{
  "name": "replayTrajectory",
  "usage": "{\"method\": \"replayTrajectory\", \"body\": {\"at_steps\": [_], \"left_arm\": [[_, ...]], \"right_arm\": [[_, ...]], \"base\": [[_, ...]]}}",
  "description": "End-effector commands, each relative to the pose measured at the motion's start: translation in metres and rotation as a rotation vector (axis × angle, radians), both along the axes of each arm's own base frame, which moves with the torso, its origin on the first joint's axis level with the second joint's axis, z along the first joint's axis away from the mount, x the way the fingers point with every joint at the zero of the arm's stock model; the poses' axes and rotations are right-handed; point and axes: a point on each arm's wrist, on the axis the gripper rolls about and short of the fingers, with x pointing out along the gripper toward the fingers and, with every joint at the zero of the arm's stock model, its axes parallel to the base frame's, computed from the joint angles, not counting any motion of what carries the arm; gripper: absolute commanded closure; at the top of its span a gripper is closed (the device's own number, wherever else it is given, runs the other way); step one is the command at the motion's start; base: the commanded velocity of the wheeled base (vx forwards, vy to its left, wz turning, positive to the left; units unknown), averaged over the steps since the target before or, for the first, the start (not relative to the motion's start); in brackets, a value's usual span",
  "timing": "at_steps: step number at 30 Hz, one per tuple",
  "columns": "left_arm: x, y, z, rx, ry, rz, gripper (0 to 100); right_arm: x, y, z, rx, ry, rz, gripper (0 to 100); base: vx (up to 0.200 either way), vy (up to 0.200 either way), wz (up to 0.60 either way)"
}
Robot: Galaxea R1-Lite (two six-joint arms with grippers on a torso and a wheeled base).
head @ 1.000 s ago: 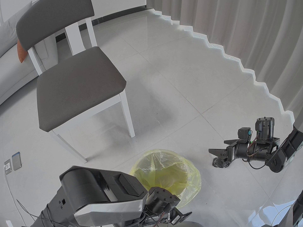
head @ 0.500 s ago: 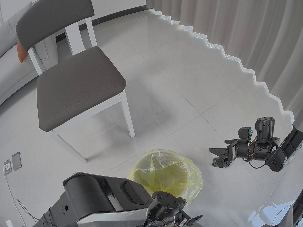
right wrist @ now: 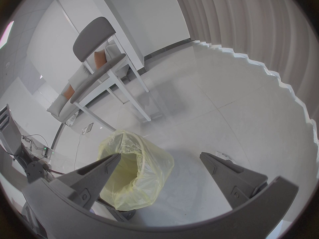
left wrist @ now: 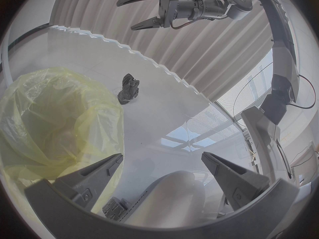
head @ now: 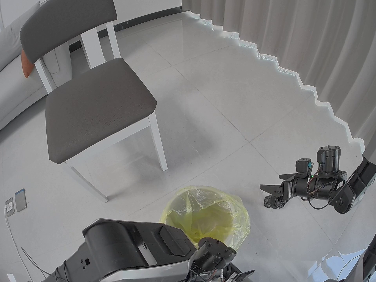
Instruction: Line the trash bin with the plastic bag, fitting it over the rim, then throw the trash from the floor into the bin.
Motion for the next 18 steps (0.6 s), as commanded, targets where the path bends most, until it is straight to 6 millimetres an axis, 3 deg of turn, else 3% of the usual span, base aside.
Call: {"method": "replayTrajectory", "body": {"at_steps": [1, 5, 11, 18], "left_arm": [[0.0, -0.001, 0.002, -0.012, -0.008, 0.002, 0], [-0.002, 0.002, 0.009, -0.039, -0.021, 0.008, 0], [-0.007, 0.014, 0.037, -0.156, -0.042, 0.025, 0], [0.007, 0.027, 0.057, -0.26, -0.074, 0.071, 0]], "right_arm": [[0.001, -0.001, -0.003, -0.001, 0.008, -0.004, 0], [0.003, -0.005, -0.002, 0.0, 0.003, -0.016, 0], [0.011, -0.016, -0.003, 0.0, 0.006, -0.055, 0], [0.02, -0.027, -0.014, -0.005, 0.046, -0.093, 0]], "base": [[0.0, 0.0, 0.0], [0.0, 0.0, 0.0], [0.0, 0.0, 0.0], [0.0, 0.0, 0.0]]}}
